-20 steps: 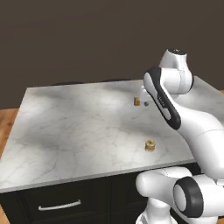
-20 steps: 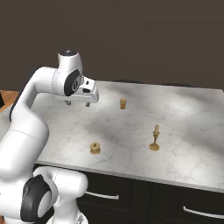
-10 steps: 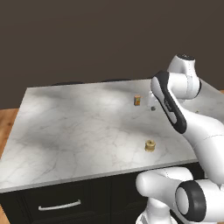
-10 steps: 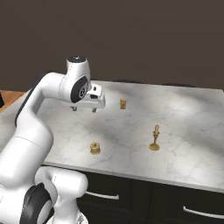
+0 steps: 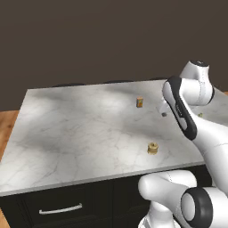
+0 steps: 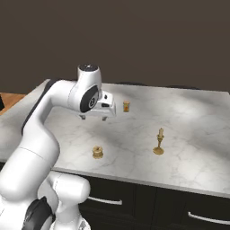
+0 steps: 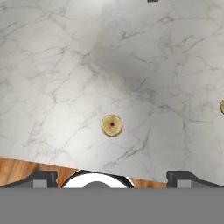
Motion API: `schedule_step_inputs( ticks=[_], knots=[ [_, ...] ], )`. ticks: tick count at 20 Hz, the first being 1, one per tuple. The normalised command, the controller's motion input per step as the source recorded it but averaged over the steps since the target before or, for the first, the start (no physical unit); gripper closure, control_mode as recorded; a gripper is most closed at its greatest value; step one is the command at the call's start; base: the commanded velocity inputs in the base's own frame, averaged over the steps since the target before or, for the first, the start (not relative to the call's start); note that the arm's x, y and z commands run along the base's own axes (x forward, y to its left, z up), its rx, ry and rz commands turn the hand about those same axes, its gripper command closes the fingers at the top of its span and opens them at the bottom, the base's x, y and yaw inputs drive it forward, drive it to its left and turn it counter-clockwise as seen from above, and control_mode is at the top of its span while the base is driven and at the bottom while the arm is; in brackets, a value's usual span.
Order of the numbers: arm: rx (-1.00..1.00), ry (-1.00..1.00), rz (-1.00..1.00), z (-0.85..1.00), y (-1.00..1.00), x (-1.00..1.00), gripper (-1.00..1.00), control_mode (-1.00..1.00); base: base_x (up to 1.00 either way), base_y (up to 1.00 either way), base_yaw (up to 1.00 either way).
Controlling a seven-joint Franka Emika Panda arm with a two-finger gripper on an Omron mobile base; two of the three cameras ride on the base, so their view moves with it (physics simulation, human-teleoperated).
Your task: Pick the candle and candle from the dining table and place them in the open cabinet. Close the cabinet after placing the objects.
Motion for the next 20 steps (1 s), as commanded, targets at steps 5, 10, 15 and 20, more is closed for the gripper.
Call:
schedule_step_inputs(
  ticks=[5,10,15,20],
  knots=[
    [0.0,0.0,0.02,-0.17,-0.5,-0.16,-1.0,-1.0,0.0,0.0,0.0],
    [0.0,-0.03,0.05,-0.17,-0.49,-0.15,-1.0,-1.0,0.0,0.0,0.0],
    [0.05,-0.08,0.08,-0.07,-0.49,-0.18,-1.0,-1.0,0.0,0.0,0.0],
    [0.04,-0.1,0.1,-0.21,-0.64,-0.27,-1.0,-1.0,0.0,0.0,0.0]
  ],
)
